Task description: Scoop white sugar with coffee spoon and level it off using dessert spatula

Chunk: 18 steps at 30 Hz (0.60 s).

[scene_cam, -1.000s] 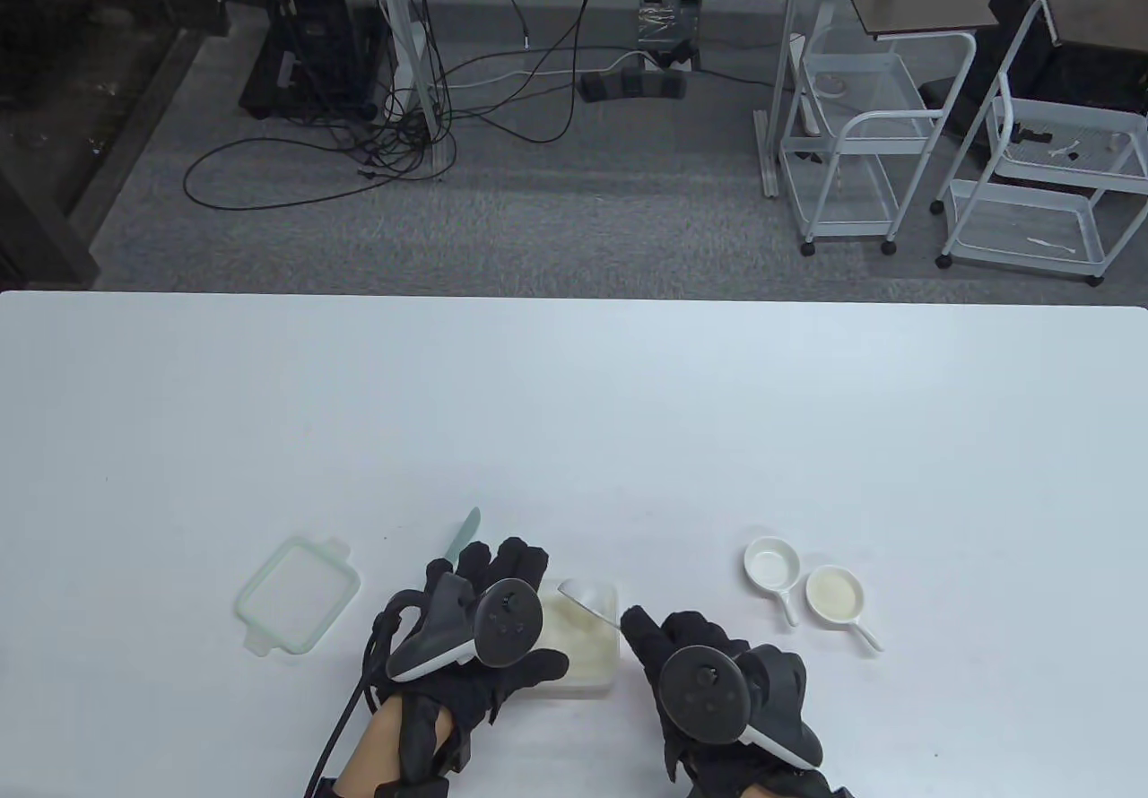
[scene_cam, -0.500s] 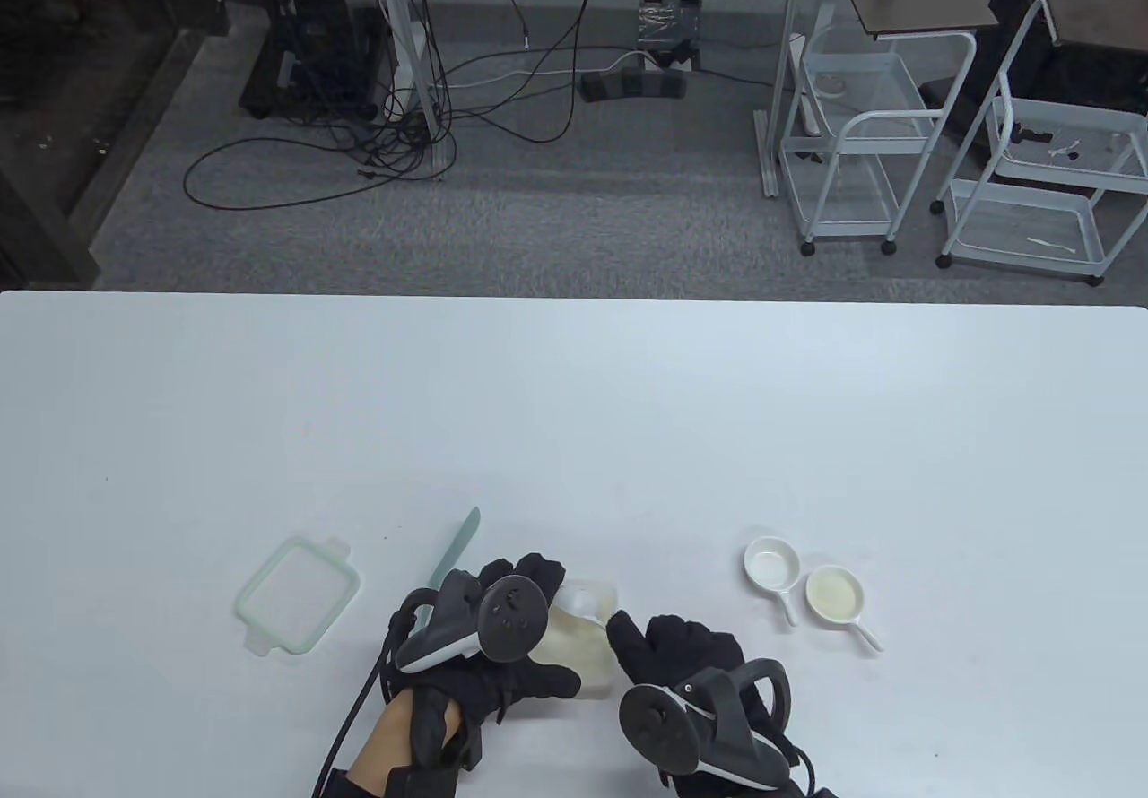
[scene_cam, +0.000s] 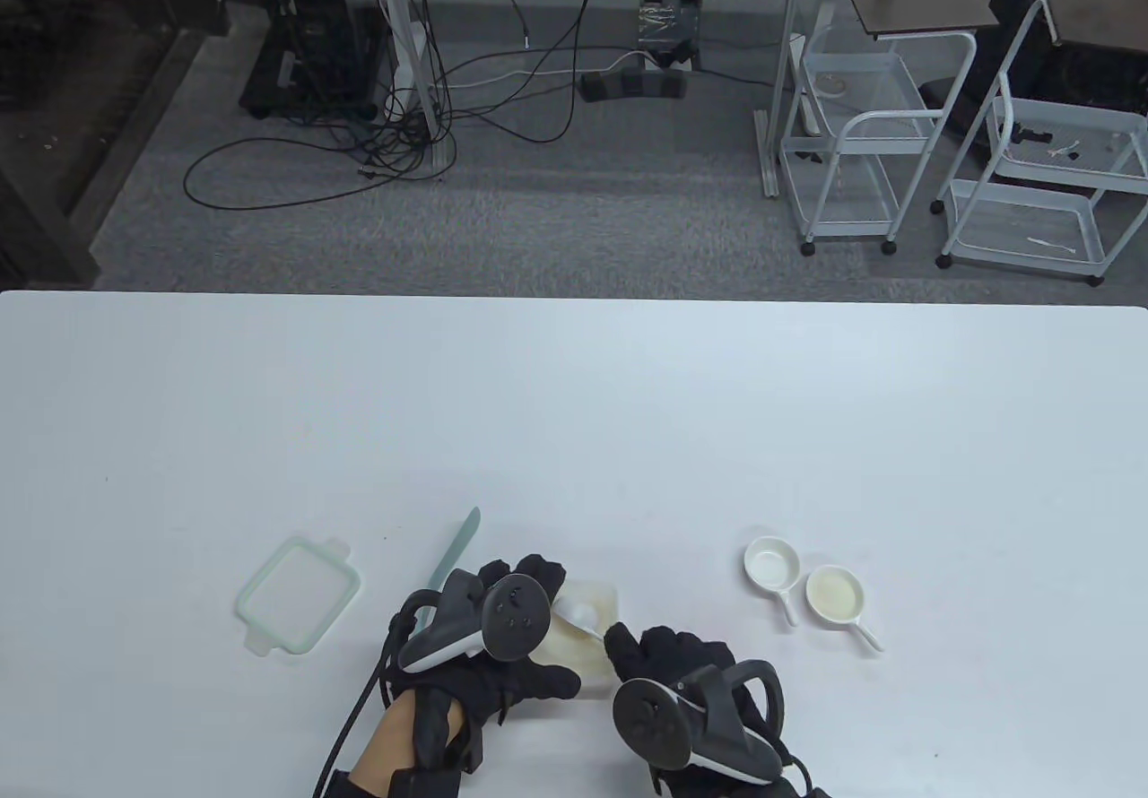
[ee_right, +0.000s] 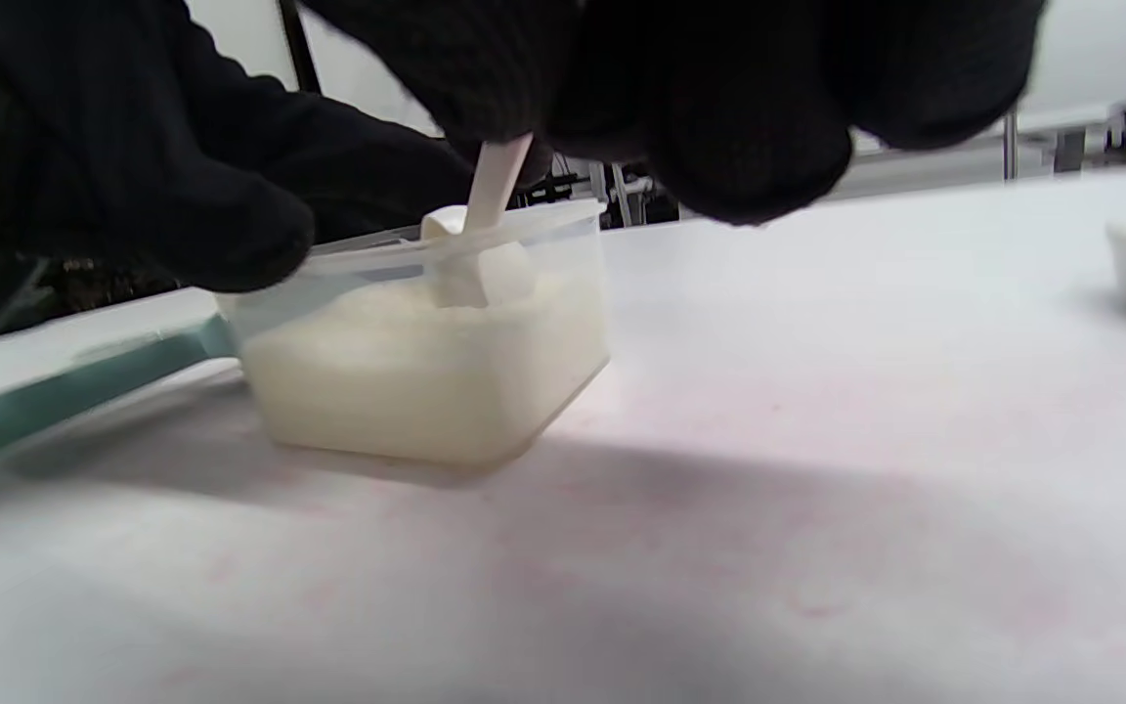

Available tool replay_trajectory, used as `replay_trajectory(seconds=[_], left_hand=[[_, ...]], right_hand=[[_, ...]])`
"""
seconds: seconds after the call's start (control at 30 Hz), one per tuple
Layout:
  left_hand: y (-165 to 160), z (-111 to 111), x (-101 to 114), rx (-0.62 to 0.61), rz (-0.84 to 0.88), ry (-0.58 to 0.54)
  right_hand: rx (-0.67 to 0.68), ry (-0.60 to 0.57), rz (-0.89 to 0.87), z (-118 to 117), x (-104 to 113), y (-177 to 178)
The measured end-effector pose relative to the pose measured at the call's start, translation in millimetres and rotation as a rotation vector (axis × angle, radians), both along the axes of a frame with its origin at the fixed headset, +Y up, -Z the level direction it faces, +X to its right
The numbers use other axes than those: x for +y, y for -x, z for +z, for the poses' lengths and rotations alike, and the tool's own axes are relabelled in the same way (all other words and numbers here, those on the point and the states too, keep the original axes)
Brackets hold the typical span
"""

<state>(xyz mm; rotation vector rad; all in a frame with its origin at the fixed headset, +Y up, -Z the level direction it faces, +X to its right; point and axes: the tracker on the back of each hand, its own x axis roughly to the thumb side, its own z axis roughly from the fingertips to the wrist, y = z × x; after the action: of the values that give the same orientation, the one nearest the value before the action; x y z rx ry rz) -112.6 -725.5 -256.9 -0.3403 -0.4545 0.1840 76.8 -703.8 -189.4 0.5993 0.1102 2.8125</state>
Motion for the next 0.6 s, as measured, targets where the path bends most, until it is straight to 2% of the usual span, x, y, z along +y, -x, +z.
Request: replay_trajectory(seconds=[0.23,0.37,0.6], left_hand=[[-0.6,0.3,0.0,-0.002,-0.008,-0.002],[-0.7,0.5,-0.1,-0.003,-0.01,-0.003],[-0.9,0.9,-0.2,-0.003,-0.013,-0.006]], right_hand=[[-0.187,0.325,-0.47,-12.1,-11.2,-24.9],[-0.269,0.441,-0.622,-13.5,-17.2,-32.5],[-0.312,0.437,-0.683,-12.5,-9.9,-41.8]])
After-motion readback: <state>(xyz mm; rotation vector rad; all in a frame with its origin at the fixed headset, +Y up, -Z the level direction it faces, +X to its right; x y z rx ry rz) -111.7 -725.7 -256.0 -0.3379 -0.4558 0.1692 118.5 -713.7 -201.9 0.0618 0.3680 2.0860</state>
